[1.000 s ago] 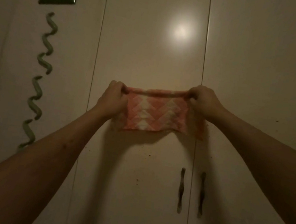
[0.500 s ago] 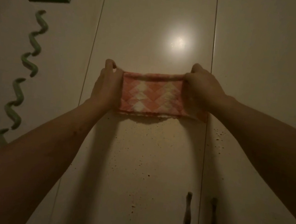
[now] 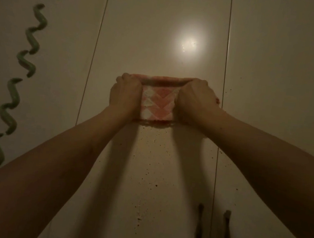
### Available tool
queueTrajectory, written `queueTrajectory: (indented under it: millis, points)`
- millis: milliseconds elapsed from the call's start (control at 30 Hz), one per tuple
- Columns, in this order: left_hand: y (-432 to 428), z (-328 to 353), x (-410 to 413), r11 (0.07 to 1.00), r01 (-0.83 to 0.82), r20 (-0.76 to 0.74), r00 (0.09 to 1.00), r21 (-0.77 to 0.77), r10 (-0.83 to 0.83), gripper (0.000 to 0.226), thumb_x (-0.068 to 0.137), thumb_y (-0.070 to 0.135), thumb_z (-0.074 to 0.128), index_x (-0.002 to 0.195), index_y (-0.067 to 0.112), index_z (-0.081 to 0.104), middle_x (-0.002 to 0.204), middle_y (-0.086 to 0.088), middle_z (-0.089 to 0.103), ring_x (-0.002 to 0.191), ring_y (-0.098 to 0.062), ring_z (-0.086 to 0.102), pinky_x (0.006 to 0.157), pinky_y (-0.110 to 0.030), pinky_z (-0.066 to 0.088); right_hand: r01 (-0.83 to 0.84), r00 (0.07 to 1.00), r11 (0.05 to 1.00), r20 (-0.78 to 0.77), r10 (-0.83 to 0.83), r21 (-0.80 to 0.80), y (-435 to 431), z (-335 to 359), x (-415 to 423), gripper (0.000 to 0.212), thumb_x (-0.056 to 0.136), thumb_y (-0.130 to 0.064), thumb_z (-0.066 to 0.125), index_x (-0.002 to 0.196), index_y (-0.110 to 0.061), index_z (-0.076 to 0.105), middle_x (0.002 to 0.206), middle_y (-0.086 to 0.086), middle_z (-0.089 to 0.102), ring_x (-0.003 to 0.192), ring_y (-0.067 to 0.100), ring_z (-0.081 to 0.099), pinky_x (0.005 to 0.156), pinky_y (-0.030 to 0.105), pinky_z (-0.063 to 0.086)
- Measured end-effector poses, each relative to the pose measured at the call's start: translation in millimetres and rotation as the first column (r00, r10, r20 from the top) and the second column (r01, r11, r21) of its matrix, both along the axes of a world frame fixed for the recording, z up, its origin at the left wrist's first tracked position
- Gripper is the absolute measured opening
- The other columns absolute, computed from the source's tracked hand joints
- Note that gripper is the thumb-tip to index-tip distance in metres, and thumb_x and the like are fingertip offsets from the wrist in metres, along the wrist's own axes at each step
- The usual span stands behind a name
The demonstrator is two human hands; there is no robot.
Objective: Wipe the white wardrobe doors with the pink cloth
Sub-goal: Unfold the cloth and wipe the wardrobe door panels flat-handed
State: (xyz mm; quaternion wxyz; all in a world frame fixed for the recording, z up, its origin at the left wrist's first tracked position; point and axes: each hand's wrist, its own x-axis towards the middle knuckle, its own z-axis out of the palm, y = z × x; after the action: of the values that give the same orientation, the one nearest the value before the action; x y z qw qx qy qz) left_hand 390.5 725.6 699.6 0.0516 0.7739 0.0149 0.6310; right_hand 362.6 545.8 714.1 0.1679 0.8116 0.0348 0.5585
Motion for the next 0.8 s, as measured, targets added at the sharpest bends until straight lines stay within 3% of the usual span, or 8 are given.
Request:
queueTrajectory:
  millis: [100,200,267,333,467,667,800]
  points:
    - [-8.2,-11.3,6.5,0.988,0.148,-0.033,0.988,-0.034,-0.149,0.049,0.093,0.030,0.040,0.138,0.013,0.029,0.139,-0.032,0.030,0.126,-0.050,0.035,0.101,-0.056,0.036,-0.110,0.993,0.993,0.037,0.108,0.043,7.7,-9.4,7.6,0.056,0.095,-0.043,0.044,0.135,-0.005,0.040,0.130,0.032,0.045,0.105,0.050,0.054,0.080,0.050,0.053]
    - [-6.7,-19.9,14.6,0.977,0.215,-0.035,0.976,-0.005,-0.215,0.058,0.095,0.047,0.036,0.145,0.025,0.020,0.156,-0.024,0.004,0.142,-0.048,0.006,0.112,-0.062,0.017,-0.121,0.992,0.993,0.032,0.121,-0.003,8.4,-18.6,18.6,0.067,0.093,-0.056,0.043,0.146,-0.018,0.025,0.154,0.023,0.020,0.121,0.058,0.040,0.090,0.063,0.046]
    - [-3.1,-23.2,16.3,0.983,0.176,0.016,0.984,0.059,-0.177,0.060,0.092,0.051,0.037,0.144,0.023,0.023,0.154,-0.021,0.013,0.139,-0.046,0.014,0.111,-0.061,0.024,-0.152,0.988,0.988,0.035,0.151,0.003,3.4,-22.3,23.0,0.070,0.094,-0.060,0.038,0.151,-0.026,0.016,0.161,0.015,0.006,0.132,0.057,0.026,0.100,0.068,0.035]
    - [-0.3,-24.6,15.5,0.984,0.138,0.098,0.984,0.110,-0.148,0.058,0.089,0.050,0.042,0.138,0.020,0.032,0.141,-0.017,0.028,0.126,-0.040,0.028,0.099,-0.055,0.042,-0.182,0.983,0.983,0.029,0.182,0.001,-2.5,-24.5,27.6,0.071,0.095,-0.063,0.031,0.153,-0.031,0.009,0.163,0.009,-0.003,0.140,0.055,0.013,0.108,0.070,0.021]
    - [3.2,-26.3,14.7,0.978,0.155,0.163,0.971,0.141,-0.178,0.055,0.089,0.049,0.048,0.135,0.020,0.038,0.134,-0.012,0.031,0.119,-0.032,0.029,0.082,-0.043,0.053,-0.221,0.975,0.975,0.013,0.221,0.015,-9.8,-27.2,39.2,0.072,0.095,-0.066,0.023,0.154,-0.035,-0.002,0.163,0.002,-0.016,0.144,0.052,-0.003,0.111,0.072,0.007]
    - [13.9,-31.4,16.5,0.963,0.056,0.204,0.972,0.264,-0.113,0.036,0.092,0.045,0.052,0.114,0.016,0.050,0.130,-0.011,0.044,0.113,-0.034,0.041,0.064,-0.042,0.054,-0.271,0.961,0.962,0.046,0.271,-0.011,-10.5,-29.5,44.3,0.072,0.094,-0.064,0.031,0.154,-0.036,0.001,0.163,0.003,-0.013,0.144,0.052,-0.002,0.108,0.075,0.010]
    - [12.2,-34.1,15.9,0.944,0.071,0.163,0.978,0.324,-0.130,0.036,0.096,0.043,0.047,0.124,0.019,0.048,0.131,-0.005,0.050,0.122,-0.036,0.043,0.074,-0.052,0.056,-0.266,0.952,0.961,0.135,0.275,-0.077,-13.4,-26.4,40.1,0.058,0.092,-0.059,0.042,0.141,-0.030,0.030,0.149,0.012,0.025,0.135,0.044,0.025,0.098,0.069,0.034]
